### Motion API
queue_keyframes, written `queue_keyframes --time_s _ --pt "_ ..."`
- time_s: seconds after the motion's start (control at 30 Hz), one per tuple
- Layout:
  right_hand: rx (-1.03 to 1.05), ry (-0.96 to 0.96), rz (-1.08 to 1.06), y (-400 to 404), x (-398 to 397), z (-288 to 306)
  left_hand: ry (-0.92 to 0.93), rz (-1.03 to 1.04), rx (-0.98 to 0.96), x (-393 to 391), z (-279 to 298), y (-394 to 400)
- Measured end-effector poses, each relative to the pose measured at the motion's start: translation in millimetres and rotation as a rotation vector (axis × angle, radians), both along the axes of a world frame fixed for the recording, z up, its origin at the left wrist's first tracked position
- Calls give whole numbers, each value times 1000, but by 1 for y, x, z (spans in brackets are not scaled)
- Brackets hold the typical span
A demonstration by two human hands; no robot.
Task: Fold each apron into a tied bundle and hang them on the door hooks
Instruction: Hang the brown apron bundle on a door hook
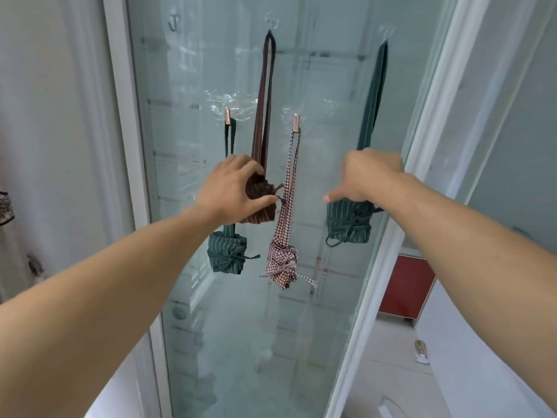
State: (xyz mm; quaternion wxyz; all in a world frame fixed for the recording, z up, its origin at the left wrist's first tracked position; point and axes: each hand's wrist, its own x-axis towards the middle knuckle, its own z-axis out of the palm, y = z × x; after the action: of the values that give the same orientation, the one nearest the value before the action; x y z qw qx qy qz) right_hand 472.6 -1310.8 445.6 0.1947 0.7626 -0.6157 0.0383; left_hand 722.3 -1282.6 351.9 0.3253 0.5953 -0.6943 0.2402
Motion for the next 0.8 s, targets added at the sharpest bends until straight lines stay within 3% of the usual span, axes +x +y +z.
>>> queue_keyframes --time_s 0.1,0.27,0.5,0.63,0.7,0.8 --pt "179 83 2 -7 -11 -16 -48 -21 29 -14 -18 -11" --pt "190 -60 218 -13 -20 -27 -98 -56 -14 -19 -19 -13" --pt "-42 227 125 -1 4 -39 -91 -17 -25 -24 -25 -8" --pt "-333 74 395 12 30 -48 -85 16 -27 -18 -28 -5" --pt "-148 -120 481 14 44 -73 -69 19 -9 -14 -29 -4" --pt "291 -227 329 -2 55 -124 -41 17 12 -13 -28 -2"
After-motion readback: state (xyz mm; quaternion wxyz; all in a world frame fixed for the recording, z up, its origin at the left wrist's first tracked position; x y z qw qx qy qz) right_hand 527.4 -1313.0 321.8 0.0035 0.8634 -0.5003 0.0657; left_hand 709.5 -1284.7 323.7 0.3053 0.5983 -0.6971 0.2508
